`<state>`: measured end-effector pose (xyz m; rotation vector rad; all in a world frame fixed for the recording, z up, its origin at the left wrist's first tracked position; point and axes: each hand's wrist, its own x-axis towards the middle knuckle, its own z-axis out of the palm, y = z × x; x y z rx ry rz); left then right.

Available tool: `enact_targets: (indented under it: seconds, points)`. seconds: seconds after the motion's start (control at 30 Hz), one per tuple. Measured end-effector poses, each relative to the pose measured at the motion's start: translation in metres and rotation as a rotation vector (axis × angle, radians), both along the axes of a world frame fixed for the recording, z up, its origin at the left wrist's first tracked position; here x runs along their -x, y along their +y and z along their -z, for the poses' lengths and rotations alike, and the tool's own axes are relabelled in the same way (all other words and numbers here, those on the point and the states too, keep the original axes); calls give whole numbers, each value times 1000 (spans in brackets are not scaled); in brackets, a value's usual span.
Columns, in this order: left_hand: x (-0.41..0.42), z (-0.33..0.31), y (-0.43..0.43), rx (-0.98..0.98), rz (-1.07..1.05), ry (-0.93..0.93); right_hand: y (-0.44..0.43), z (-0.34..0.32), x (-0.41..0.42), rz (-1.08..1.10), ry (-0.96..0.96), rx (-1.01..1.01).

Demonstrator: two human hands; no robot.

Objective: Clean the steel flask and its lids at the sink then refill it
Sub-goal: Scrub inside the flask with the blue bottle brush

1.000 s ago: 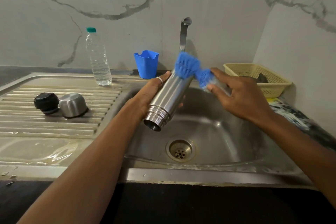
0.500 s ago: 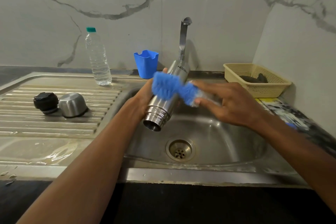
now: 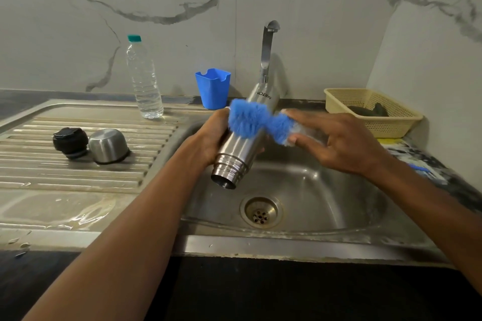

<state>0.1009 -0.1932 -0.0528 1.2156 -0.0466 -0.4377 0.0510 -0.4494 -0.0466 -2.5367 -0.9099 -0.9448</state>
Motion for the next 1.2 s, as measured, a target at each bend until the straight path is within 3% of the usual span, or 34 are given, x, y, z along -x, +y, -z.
enact_targets:
  seconds: [0.13,0.27,0.43,0.6,0.8,1.03,1.2]
  points:
    - [5,-4,-6,-1,56,7,-11,-4,-7,269,37,-227]
    - [2,0,-5,-7,100,8,-3,-2,-5,100,81,-63]
    - [3,-3,-6,-8,135,23,-21,-5,-15,338,73,-228]
    - [1,-1,-5,-54,137,5,-7,-5,-4,125,78,-108]
    - [-4,3,-6,-31,74,-10,-19,-8,-5,338,47,-190]
    - [-10,2,-1,-116,-181,-182,18,-2,8,-151,33,18]
    - [-9,4,-2,-82,-63,-18,-8,0,-4,96,68,-157]
